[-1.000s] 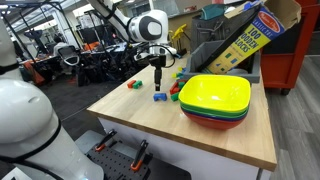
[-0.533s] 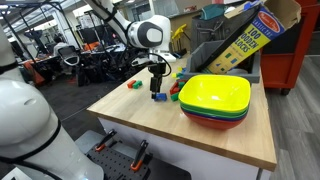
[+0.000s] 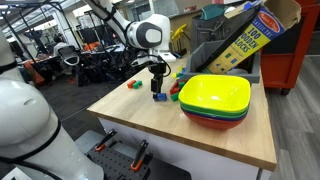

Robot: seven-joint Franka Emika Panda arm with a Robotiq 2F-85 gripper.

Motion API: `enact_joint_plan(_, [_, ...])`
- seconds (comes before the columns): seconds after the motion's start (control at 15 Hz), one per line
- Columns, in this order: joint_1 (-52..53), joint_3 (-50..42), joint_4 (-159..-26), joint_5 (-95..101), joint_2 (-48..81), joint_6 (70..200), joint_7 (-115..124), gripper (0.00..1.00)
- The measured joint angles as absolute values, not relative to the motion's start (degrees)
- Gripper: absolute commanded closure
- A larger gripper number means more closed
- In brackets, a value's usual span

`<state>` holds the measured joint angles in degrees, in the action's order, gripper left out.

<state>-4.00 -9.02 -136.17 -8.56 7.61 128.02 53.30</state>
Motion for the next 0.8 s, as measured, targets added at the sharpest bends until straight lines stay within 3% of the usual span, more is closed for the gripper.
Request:
enact_joint_plan(0.33, [-4.0, -9.0, -137.4, -8.6, 7.6, 129.7, 53.3, 0.91])
enact_joint_plan(0.8, [-3.6, -7.8, -137.3, -6.3, 6.5, 130.2, 53.2, 0.92])
